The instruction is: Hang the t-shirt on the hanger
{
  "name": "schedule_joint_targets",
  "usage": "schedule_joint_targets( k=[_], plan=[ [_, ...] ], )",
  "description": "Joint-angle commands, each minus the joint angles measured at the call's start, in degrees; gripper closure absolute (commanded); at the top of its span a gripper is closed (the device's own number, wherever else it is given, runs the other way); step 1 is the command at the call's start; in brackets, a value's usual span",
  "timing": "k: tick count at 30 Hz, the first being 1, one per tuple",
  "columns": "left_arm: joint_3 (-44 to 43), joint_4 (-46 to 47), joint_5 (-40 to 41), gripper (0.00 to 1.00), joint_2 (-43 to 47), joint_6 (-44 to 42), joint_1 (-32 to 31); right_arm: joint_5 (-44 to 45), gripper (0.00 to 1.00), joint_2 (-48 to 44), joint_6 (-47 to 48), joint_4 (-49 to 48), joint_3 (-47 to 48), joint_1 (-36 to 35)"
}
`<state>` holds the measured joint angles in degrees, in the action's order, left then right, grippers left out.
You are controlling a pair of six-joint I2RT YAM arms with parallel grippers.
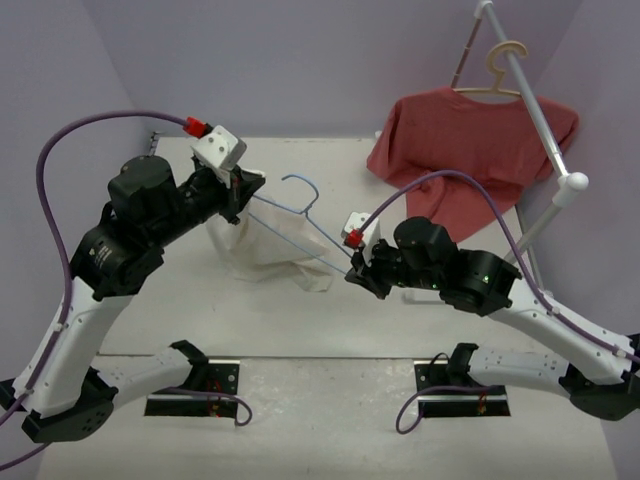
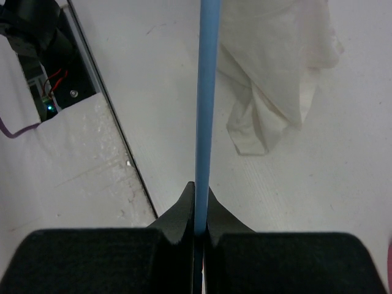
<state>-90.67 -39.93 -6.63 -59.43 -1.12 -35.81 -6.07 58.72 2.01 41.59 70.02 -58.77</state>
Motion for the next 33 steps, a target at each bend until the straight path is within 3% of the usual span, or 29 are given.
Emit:
schedule_joint_targets(
  k=[1,7,13,17,19,25,27,31,33],
  plan=[
    [0.19,1.86,-0.19,1.00,3.85,-3.26,-1.70,-7.57,1.00,-6.32,6.48,-11.13,-5.16,3.12],
    [-0.04,1.60,-1.00,1.00,5.57,-3.19,-1.81,-16.41,1.00,-10.17,10.49,-12.70,-9.92,7.79],
    [-0.34,-2.78,16.12,1.00,2.62,-0.07,-1.72,-13.50,1.00,-14.42,15.21,-16.99,-15.76,7.86],
    [3.08,-4.63,24.59,1.00,2.01,0.27,-1.72,-20.77,1.00,-14.27,17.73,-19.67,-17.64,9.26],
    [5.06,-5.60,21.86,1.00,3.07,-1.16,-1.72,-25.38,1.00,-11.62,17.07,-19.67,-16.92,10.27],
    [9.56,-3.45,12.40,1.00,6.79,-5.34,-1.72,-15.34,1.00,-3.05,10.48,-24.93,-15.70,10.34],
    [11.06,0.09,2.87,1.00,6.94,-7.87,-1.72,-14.48,1.00,-1.65,8.11,-29.14,-16.85,10.34],
    [8.47,5.43,-9.70,1.00,1.52,-8.41,-1.72,-13.17,1.00,-6.99,4.91,-41.16,-26.08,10.34],
    [3.38,5.74,-16.62,1.00,-4.51,-8.22,-1.72,-6.89,1.00,-11.22,2.09,-45.67,-30.18,10.34]
  ],
)
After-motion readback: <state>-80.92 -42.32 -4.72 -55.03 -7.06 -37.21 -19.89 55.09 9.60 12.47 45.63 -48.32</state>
